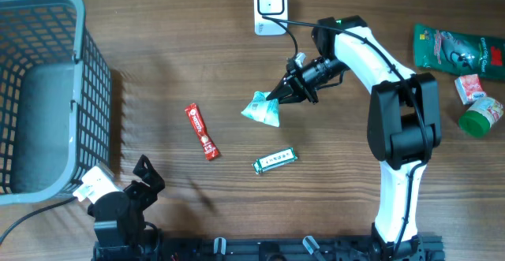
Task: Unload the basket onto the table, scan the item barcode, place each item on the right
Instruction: 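Lift the white packet toward the scanner with right gripper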
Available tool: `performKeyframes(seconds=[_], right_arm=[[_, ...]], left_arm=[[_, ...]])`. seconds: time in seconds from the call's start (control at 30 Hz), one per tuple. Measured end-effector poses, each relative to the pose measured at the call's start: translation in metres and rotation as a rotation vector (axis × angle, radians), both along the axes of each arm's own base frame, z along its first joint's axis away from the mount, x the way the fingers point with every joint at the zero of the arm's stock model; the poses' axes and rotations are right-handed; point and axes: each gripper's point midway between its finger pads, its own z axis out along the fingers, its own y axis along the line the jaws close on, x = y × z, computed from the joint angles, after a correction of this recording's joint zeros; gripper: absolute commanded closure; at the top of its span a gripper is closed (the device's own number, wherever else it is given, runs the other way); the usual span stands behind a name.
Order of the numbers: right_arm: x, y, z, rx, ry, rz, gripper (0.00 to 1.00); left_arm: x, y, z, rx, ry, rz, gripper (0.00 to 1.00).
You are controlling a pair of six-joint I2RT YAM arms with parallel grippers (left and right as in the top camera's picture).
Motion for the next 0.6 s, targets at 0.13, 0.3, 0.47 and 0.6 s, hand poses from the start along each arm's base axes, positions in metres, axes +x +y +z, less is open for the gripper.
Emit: performKeyframes(seconds=[0.13,0.3,0.47,0.6], right_arm=[[-0.003,0.0,0.003,0.049,-0.077,0.055,0.96],[-0.012,-0.016,0.018,-0.042,-0.222,0.147,0.96],[0.002,-0.051,0.099,-0.274,-0.703,0.165,0.96],[0.041,-0.105,0.152,-0.751,-0.98,-0.092,0.96]], left_arm=[[0.0,0.0,0.0,0.0,0.0,0.0,0.0],[0.0,0.0,0.0,0.0,0.001,0.0,0.0],[0.0,0.0,-0.001,0.0,0.003,0.0,0.0],[0.0,0.0,-0.001,0.0,0.003,0.0,0.0]])
